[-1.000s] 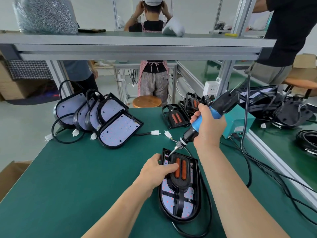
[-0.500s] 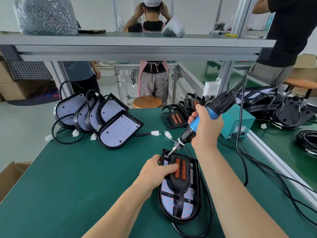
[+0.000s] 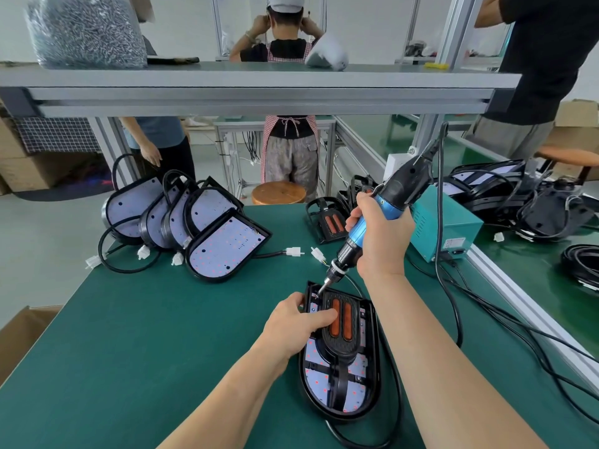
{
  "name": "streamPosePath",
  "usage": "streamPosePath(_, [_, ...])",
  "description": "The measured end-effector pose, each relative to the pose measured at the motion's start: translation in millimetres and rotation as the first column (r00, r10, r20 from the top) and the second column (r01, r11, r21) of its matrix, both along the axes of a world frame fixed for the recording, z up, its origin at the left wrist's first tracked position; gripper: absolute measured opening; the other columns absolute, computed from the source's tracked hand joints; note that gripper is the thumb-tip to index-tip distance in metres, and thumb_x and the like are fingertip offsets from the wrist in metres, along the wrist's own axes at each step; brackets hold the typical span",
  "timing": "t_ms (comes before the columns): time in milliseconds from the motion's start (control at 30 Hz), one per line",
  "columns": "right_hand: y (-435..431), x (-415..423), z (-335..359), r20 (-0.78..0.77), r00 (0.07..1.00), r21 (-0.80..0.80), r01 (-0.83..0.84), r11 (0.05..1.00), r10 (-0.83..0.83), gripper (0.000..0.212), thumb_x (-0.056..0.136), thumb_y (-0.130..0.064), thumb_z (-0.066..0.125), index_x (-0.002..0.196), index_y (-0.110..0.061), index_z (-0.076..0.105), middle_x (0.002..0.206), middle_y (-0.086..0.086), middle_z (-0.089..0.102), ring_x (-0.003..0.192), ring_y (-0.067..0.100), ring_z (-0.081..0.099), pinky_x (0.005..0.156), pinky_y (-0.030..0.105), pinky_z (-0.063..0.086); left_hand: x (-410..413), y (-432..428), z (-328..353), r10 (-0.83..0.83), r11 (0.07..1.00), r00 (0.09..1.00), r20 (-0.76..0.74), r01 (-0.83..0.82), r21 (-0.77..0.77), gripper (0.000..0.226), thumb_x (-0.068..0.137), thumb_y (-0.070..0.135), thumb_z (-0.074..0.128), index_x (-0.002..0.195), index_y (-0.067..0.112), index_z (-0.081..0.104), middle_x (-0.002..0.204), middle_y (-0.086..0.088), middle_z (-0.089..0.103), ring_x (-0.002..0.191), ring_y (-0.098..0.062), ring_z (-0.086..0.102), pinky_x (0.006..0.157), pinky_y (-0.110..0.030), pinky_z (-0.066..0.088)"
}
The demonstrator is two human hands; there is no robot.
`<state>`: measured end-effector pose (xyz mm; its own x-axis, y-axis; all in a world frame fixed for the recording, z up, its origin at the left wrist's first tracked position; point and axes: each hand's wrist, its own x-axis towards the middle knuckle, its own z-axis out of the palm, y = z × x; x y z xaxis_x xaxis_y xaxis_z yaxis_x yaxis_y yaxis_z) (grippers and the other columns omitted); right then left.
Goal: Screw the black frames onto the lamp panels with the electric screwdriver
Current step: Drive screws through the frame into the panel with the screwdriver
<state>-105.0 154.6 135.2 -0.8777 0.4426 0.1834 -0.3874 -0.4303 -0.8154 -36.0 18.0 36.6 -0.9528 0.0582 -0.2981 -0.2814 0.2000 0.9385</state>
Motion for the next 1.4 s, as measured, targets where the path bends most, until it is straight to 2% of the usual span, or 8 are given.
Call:
streamPosePath(233, [-2.4, 3.4, -1.0, -0.059, 0.993, 0.062, -0.094, 0.994, 0.098, 0.015, 0.082, -0.005, 0.069, 0.080, -0.010, 0.054, 0.056, 0.002, 0.055, 0.044, 0.017, 0.050, 0.049, 0.027, 0.046, -1.0, -0.7, -1.6, 0.011, 1.000, 1.000, -0.004, -0.011, 0.016, 0.051, 0.058, 0.046, 0.082, 0.100, 0.019, 0.067, 0.090, 0.006, 0.077, 0.084, -0.011, 0.073, 0.082, -0.030, 0.055])
streamPosePath(400, [-6.5, 4.3, 1.0, -0.090, 0.987, 0.094, -0.124, 0.988, 0.132, 0.020, 0.080, -0.008, 0.070, 0.086, -0.007, 0.052, 0.056, 0.001, 0.053, 0.044, 0.017, 0.049, 0.049, 0.030, 0.046, -0.1, -2.3, -2.2, -0.001, 1.000, 1.000, -0.004, 0.001, 0.026, 0.035, 0.076, 0.034, 0.084, 0.102, 0.019, 0.066, 0.087, 0.012, 0.077, 0.076, -0.001, 0.071, 0.067, -0.017, 0.048])
streamPosePath(700, [-4.7, 4.2, -1.6, -0.085, 0.987, 0.114, -0.126, 0.985, 0.136, 0.019, 0.078, -0.008, 0.069, 0.084, -0.007, 0.051, 0.055, 0.001, 0.053, 0.044, 0.017, 0.049, 0.052, 0.030, 0.048, -2.3, -1.6, -4.8, 0.007, 0.999, 1.000, 0.000, -0.007, 0.048, 0.031, 0.078, 0.026, 0.084, 0.101, 0.018, 0.064, 0.080, 0.017, 0.076, 0.069, 0.003, 0.070, 0.054, -0.006, 0.046])
streamPosePath(933, [-10.9, 3.6, -3.3, -0.107, 0.981, 0.211, -0.135, 0.968, 0.160, 0.018, 0.075, -0.005, 0.064, 0.068, -0.012, 0.049, 0.051, 0.007, 0.049, 0.043, 0.021, 0.046, 0.055, 0.032, 0.048, -2.4, -0.9, -5.1, 0.020, 0.997, 1.000, -0.003, -0.020, 0.081, 0.039, 0.067, 0.032, 0.085, 0.098, 0.015, 0.068, 0.090, 0.001, 0.078, 0.080, -0.011, 0.074, 0.069, -0.020, 0.052])
streamPosePath(1067, [-12.2, 4.6, -4.8, -0.144, 0.960, 0.244, -0.200, 0.949, 0.239, 0.023, 0.076, -0.003, 0.063, 0.062, -0.019, 0.053, 0.049, 0.008, 0.050, 0.046, 0.022, 0.045, 0.056, 0.030, 0.045, -2.7, -0.6, -5.0, 0.023, 0.997, 1.000, -0.014, -0.022, 0.077, 0.043, 0.059, 0.038, 0.083, 0.093, 0.015, 0.068, 0.085, 0.002, 0.078, 0.074, -0.012, 0.072, 0.068, -0.022, 0.051])
streamPosePath(1200, [-18.1, 5.8, -2.1, -0.168, 0.932, 0.341, -0.251, 0.906, 0.321, 0.015, 0.079, 0.003, 0.063, 0.072, -0.010, 0.057, 0.051, 0.009, 0.052, 0.048, 0.020, 0.048, 0.056, 0.024, 0.045, -3.3, -0.9, -3.6, 0.022, 0.998, 1.000, -0.015, -0.021, 0.053, 0.047, 0.055, 0.043, 0.082, 0.091, 0.016, 0.067, 0.084, 0.002, 0.077, 0.075, -0.014, 0.072, 0.072, -0.027, 0.054])
streamPosePath(1300, [-12.7, 5.6, 1.5, -0.153, 0.930, 0.278, -0.285, 0.917, 0.335, 0.017, 0.082, 0.001, 0.065, 0.074, -0.014, 0.061, 0.056, 0.009, 0.052, 0.050, 0.021, 0.049, 0.057, 0.028, 0.046, -2.5, -2.4, -1.7, 0.012, 0.999, 1.000, -0.012, -0.012, 0.033, 0.049, 0.056, 0.045, 0.082, 0.093, 0.017, 0.067, 0.085, 0.003, 0.077, 0.076, -0.011, 0.071, 0.072, -0.025, 0.052])
streamPosePath(1400, [-4.2, 7.8, 4.2, -0.171, 0.929, 0.207, -0.291, 0.934, 0.327, 0.020, 0.082, 0.000, 0.065, 0.073, -0.018, 0.062, 0.061, 0.006, 0.053, 0.050, 0.021, 0.049, 0.060, 0.033, 0.046, -4.0, -2.8, 1.2, -0.010, 0.999, 1.000, 0.000, 0.010, 0.041, 0.042, 0.065, 0.038, 0.085, 0.097, 0.016, 0.067, 0.083, 0.007, 0.077, 0.070, -0.004, 0.071, 0.060, -0.013, 0.050])
